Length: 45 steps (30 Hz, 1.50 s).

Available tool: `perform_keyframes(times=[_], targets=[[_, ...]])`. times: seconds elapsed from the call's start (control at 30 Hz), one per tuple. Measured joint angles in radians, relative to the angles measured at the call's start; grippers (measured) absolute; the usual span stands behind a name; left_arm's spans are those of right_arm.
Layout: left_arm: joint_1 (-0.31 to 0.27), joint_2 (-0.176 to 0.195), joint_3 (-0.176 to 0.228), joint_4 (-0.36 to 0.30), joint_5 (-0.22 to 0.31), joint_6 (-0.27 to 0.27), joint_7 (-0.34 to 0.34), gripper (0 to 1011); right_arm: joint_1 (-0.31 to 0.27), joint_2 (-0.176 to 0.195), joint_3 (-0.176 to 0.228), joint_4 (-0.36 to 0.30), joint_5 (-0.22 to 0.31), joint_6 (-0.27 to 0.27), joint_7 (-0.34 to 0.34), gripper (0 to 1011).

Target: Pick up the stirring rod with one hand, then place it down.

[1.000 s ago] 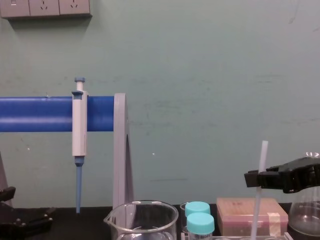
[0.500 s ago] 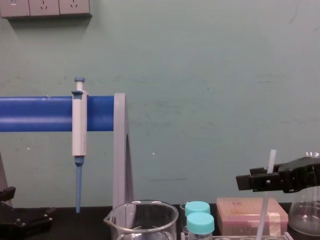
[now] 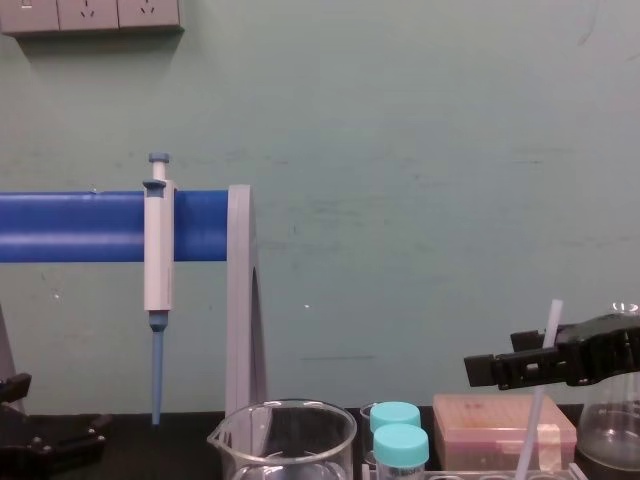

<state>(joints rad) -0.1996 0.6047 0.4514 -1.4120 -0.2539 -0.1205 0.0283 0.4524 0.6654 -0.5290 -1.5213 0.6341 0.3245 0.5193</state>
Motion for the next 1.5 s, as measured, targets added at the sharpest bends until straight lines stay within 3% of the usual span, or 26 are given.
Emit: perform_keyframes(times=[0.07,0.67,1.07,1.5], targets=[[0.0,0.0,0.0,0.0,0.0,0.0,0.0,1000,0.0,0.0,0.0,0.0,0.0,0.0,0.0,1003],[0.0,0.0,0.0,0.0,0.0,0.0,0.0,1000,-0.016,-0.001,0.021,-0.007,0.001,0.009,-0.015,1003],[0.0,0.0,0.0,0.0,0.0,0.0,0.0,1000,-0.082,0.03,0.063,-0.063,0.025,0.033,-0.065,1003],[0.0,0.0,0.0,0.0,0.0,0.0,0.0,1000,-0.19,0.081,0.131,-0.146,0.064,0.05,-0.127,1003]])
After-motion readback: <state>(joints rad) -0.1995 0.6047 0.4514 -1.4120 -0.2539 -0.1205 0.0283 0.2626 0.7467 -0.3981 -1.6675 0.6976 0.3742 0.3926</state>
